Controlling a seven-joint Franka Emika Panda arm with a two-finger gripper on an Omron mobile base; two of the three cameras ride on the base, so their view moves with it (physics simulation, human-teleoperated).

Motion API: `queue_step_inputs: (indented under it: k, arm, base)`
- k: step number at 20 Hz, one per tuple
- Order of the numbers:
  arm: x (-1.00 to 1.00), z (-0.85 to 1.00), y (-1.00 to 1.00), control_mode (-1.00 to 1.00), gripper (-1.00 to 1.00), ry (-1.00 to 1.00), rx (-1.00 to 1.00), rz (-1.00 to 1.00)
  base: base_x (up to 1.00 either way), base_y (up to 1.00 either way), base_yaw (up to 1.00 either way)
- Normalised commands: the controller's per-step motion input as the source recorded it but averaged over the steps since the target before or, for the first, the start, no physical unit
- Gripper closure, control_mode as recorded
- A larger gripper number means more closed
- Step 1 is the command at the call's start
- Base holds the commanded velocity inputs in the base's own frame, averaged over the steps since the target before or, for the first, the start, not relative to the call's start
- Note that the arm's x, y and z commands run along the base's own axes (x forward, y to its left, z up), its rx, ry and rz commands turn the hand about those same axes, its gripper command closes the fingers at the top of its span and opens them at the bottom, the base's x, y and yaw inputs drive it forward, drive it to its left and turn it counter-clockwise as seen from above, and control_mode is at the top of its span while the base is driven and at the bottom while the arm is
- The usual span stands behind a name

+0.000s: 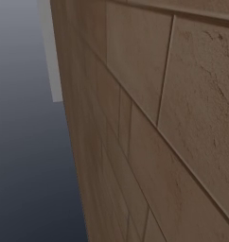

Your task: There is a tray on the dining counter. Grab the cup, mug, and pitcher and place them on the tray. The pitcher may be placed next to the tray if it cannot fit the tray.

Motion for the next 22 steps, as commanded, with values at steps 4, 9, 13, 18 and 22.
queue_step_inputs:
  k: [4, 9, 13, 18, 22]
  arm:
    - [0.22, -0.31, 0.02, -1.0, 1.0, 0.0, 0.0, 0.01]
    - [0.28, -0.27, 0.0, -1.0, 1.0, 0.0, 0.0, 0.01]
    - [0.37, -0.1, 0.0, -1.0, 1.0, 0.0, 0.0, 0.0]
    - [0.31, -0.07, 0.04, -1.0, 1.0, 0.0, 0.0, 0.0]
    - [0.25, -0.25, 0.04, -1.0, 1.0, 0.0, 0.0, 0.01]
  base:
    - [0.0, 0.0, 0.0]
    - [0.0, 0.0, 0.0]
    - [0.0, 0.0, 0.0]
    - [0.0, 0.0, 0.0]
    - [0.0, 0.0, 0.0]
